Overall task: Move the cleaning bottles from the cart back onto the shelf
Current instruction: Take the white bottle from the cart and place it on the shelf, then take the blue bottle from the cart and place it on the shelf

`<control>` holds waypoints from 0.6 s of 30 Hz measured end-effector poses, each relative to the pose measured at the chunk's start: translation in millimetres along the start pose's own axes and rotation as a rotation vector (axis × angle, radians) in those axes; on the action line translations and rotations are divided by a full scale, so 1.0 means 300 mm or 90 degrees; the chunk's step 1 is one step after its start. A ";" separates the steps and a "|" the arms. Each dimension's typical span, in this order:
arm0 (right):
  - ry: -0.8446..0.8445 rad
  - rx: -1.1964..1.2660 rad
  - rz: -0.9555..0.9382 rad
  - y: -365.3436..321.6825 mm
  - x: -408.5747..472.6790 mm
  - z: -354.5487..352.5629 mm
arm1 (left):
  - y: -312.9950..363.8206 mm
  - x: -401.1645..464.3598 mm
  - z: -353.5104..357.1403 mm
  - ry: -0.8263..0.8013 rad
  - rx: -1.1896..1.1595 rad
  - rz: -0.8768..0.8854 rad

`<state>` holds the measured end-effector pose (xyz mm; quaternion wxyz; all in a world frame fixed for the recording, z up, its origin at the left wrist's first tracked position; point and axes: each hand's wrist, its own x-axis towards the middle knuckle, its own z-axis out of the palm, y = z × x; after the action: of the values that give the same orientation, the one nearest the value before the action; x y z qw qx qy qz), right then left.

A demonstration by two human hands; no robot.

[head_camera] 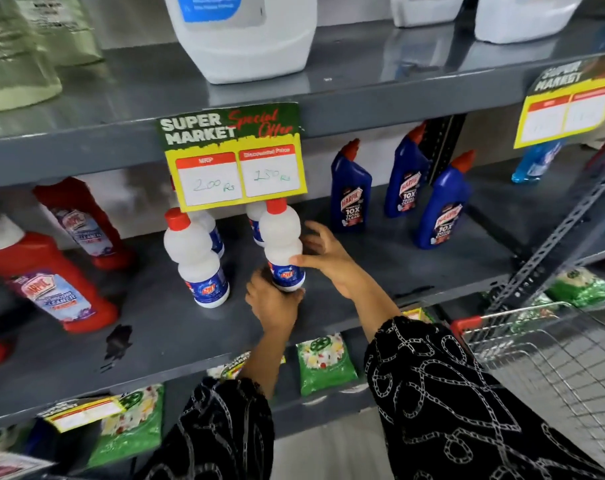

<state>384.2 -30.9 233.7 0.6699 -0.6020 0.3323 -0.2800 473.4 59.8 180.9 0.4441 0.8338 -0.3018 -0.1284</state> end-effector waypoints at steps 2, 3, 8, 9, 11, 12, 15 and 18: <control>0.070 0.013 -0.003 0.008 -0.046 -0.061 | 0.033 -0.111 0.047 0.091 -0.064 0.018; 0.116 0.034 -0.008 0.013 -0.073 -0.097 | 0.057 -0.164 0.081 0.111 -0.104 0.037; 0.329 0.187 -0.051 0.069 -0.255 -0.359 | 0.234 -0.367 0.313 -0.052 -0.223 0.163; 0.371 0.210 -0.060 0.088 -0.301 -0.425 | 0.275 -0.412 0.371 -0.121 -0.237 0.167; 0.438 0.247 -0.075 0.139 -0.398 -0.557 | 0.336 -0.508 0.500 -0.250 -0.229 0.164; 0.469 0.257 -0.073 0.173 -0.451 -0.622 | 0.357 -0.559 0.566 -0.320 -0.222 0.145; 0.575 0.204 -0.028 0.299 -0.633 -0.827 | 0.382 -0.734 0.756 -0.597 -0.234 0.023; 0.666 0.171 0.057 0.470 -0.839 -1.007 | 0.352 -0.928 0.939 -0.832 -0.113 -0.007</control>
<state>-12.3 -6.5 104.5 0.4973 -0.2767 0.6082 -0.5534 78.0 0.4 91.1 0.2357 0.5459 -0.4933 -0.6349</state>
